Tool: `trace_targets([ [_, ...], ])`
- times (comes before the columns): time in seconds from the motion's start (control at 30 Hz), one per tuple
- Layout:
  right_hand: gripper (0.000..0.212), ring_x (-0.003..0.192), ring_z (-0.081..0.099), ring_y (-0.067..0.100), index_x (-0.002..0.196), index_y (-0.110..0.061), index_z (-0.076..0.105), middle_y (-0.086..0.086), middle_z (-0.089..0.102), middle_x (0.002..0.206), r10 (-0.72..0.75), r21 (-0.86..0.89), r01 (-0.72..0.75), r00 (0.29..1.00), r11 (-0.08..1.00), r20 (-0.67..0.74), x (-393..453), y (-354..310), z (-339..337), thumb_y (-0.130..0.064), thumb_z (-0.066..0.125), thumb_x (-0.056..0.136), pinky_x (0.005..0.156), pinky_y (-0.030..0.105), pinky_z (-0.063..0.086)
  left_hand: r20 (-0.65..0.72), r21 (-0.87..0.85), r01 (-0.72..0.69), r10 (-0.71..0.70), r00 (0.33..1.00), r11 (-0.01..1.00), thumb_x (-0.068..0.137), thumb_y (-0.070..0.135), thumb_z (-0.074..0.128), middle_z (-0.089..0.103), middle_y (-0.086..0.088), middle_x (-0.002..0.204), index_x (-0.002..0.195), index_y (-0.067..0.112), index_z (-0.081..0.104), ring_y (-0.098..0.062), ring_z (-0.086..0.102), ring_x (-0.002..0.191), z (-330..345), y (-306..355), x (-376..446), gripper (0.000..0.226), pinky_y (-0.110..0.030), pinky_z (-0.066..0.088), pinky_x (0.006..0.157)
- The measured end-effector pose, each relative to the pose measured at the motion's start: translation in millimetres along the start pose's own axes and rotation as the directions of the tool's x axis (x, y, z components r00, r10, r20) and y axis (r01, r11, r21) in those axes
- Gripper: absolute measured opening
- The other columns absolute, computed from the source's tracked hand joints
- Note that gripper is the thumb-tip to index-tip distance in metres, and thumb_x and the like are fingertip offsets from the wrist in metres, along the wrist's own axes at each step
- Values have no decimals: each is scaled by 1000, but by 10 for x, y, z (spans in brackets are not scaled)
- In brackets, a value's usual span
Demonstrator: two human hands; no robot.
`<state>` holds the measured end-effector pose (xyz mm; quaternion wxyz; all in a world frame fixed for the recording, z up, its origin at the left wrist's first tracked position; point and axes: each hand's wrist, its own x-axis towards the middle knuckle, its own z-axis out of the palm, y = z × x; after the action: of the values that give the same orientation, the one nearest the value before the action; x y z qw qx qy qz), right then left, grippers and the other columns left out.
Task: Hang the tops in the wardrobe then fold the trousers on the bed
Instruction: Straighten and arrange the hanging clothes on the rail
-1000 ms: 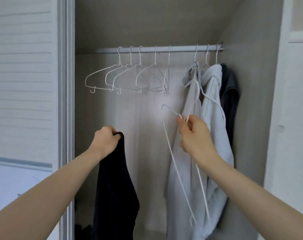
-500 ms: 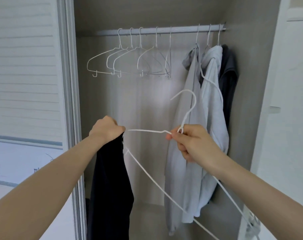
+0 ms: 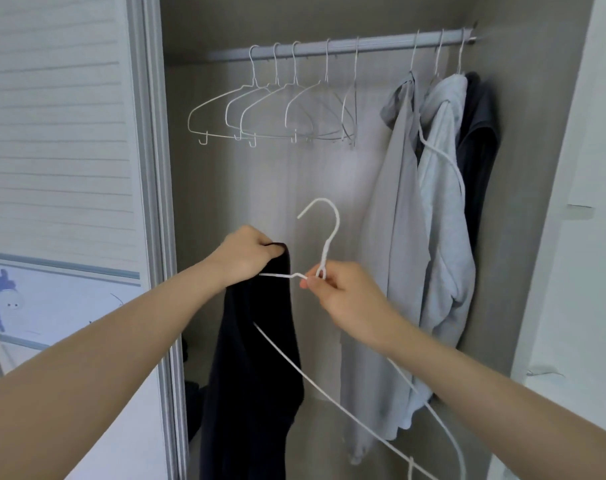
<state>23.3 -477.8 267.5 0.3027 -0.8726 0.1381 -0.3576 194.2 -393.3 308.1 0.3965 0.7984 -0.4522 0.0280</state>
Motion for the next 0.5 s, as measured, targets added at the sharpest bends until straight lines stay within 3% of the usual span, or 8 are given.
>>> trace_targets([
  [0.1,28,43,34,8,72,-5,59,-8,40,44,-1,51,5,998,999,-66,66,61,128,-23,57,94,50,26,31,31,-97,30,-28,999,995,83,20,59,54,-11,58,69,-4,63,-29,54,53,50,226,-139,28,-29,49,53],
  [0.13,30,46,34,11,74,1,58,-7,39,47,2,124,12,994,992,-113,86,80,128,-22,57,93,51,29,31,97,-173,52,-35,995,984,82,17,58,64,-15,65,78,-5,68,-33,65,59,42,271,-177,25,-35,59,59],
  [0.2,32,51,33,14,81,8,59,-2,38,52,-16,260,63,984,963,-180,111,101,90,-22,57,93,53,31,30,211,-277,51,9,977,960,85,17,56,72,-18,80,93,3,72,-30,72,73,11,341,-250,23,-39,62,71],
  [0.23,33,52,32,13,83,9,59,-2,37,53,-34,309,94,980,946,-195,105,103,61,-23,57,93,53,31,29,206,-220,-29,76,976,975,88,19,56,71,-13,83,98,9,73,-26,72,79,-11,345,-267,23,-37,61,75],
  [0.27,33,51,32,12,84,9,60,-3,36,52,-43,362,115,979,925,-201,94,105,37,-23,57,93,52,29,29,164,-15,-181,181,970,983,90,23,56,68,-5,86,102,17,73,-23,68,85,-34,331,-264,21,-34,57,79],
  [0.33,28,47,34,7,84,4,64,-8,38,48,-39,488,125,982,864,-183,82,99,-20,-20,55,94,49,21,32,46,449,-395,421,906,801,95,37,53,51,6,98,110,31,66,-18,45,98,-73,285,-247,21,-34,39,84],
  [0.4,25,47,41,6,87,-5,69,-7,47,50,-41,609,89,995,788,-93,105,82,-76,-21,53,95,47,17,35,48,494,-464,510,859,735,96,43,49,44,10,105,106,30,63,-16,32,102,-112,245,-220,21,-35,28,88],
  [0.5,48,75,59,16,94,-13,72,5,66,80,2,747,-194,968,636,250,199,108,-180,-53,48,88,68,29,47,94,253,-523,517,851,814,98,32,52,60,-1,86,91,15,59,-23,47,91,-167,187,-162,20,-34,35,91],
])
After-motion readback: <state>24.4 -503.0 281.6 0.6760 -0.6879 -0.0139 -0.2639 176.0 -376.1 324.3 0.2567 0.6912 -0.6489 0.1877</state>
